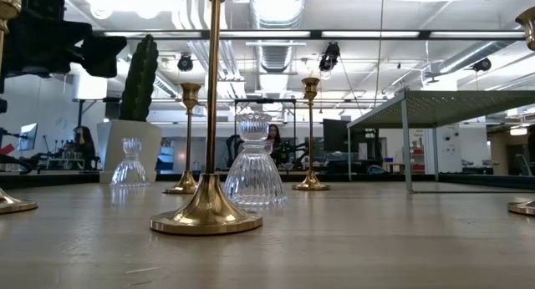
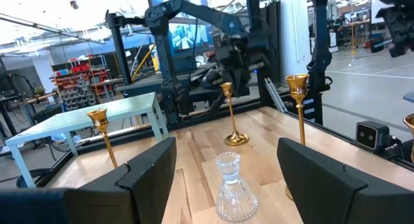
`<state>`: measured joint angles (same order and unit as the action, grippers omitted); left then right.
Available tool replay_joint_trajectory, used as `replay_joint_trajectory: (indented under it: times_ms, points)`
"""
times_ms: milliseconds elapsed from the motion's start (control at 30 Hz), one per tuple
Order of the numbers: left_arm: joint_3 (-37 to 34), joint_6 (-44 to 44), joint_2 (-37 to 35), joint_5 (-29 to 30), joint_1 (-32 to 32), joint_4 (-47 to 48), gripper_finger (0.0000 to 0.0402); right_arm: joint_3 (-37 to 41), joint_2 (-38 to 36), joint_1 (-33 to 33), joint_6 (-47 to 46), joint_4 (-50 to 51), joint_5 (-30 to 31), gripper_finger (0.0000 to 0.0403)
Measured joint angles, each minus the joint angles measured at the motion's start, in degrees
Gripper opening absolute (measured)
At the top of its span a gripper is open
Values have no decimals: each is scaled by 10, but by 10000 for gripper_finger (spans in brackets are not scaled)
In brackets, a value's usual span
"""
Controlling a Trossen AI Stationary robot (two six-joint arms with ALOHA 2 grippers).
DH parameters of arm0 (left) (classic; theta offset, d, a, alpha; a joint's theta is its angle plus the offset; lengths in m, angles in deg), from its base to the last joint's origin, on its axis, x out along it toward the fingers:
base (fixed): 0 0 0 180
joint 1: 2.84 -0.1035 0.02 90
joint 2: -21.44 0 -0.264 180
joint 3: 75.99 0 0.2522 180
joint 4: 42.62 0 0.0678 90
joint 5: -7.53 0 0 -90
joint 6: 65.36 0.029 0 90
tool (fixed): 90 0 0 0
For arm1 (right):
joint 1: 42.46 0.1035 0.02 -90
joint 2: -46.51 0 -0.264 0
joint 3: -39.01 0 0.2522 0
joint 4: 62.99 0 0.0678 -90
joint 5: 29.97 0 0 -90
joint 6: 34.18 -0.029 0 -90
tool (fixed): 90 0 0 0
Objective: Pick & Place candle stick holders
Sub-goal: Put the gold candle holder on the shelf
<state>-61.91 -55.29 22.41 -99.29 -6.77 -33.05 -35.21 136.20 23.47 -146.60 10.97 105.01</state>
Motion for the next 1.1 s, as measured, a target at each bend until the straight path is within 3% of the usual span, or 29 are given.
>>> replay_joint_trajectory:
  times_ms: [167,367,900,1100]
  points:
    - [0,0,0,0,0,0,273,-7,-47,-11,38,20,1,8]
    - [0,0,0,0,0,2,273,-7,-49,-19,61,20,-31,8]
    - [0,0,0,0,0,4,273,-4,65,-17,-28,16,-46,10]
    - [0,0,0,0,0,4,273,-2,76,-40,-28,5,-51,51]
